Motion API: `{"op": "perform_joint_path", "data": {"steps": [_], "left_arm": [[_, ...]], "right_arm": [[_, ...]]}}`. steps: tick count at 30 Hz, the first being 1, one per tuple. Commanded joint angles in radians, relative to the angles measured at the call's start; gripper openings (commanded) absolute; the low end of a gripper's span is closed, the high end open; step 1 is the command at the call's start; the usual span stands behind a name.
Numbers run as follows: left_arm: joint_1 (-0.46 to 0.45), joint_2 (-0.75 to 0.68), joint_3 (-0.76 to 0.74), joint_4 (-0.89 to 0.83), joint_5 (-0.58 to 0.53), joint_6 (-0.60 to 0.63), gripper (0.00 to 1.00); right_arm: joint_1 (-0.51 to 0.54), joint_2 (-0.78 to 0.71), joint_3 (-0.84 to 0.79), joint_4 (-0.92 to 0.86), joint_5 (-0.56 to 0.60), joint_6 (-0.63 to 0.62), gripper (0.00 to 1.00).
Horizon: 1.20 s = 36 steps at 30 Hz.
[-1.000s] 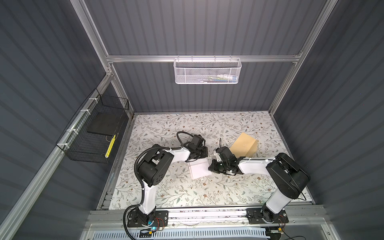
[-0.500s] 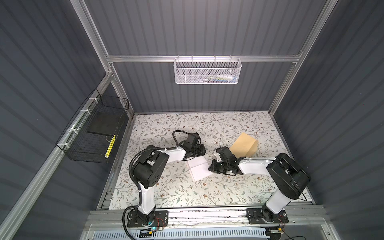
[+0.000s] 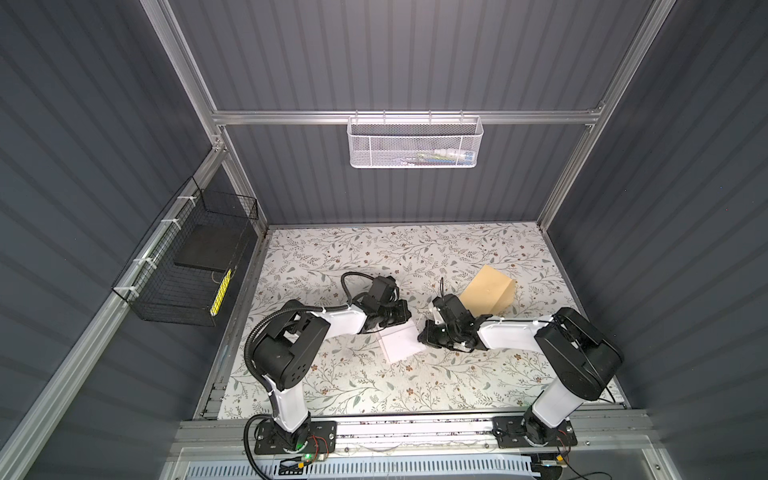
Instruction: Place the letter into the envelope and seal it
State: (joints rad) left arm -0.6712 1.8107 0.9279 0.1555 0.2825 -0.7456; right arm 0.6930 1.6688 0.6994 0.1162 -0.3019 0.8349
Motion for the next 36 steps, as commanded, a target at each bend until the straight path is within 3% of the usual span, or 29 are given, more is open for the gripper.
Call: {"op": "perform_joint_path", "data": {"steps": [1, 18, 36], "left_arm": [[-0.011, 0.023, -0.005, 0.013, 0.006, -0.010, 0.08], [0.024, 0.072, 0.017, -0.110, -0.168, -0.003, 0.06], [0.126, 0.198, 0.091, -0.021, -0.172, -0.012, 0.07]], "right_arm": [[0.005, -0.005, -0.018, -0.034, 0.023, 0.009, 0.00], [0.006, -0.017, -0.028, -0.040, 0.032, 0.013, 0.00], [0.008, -0.023, -0.053, -0.026, 0.032, 0.020, 0.00]]}}
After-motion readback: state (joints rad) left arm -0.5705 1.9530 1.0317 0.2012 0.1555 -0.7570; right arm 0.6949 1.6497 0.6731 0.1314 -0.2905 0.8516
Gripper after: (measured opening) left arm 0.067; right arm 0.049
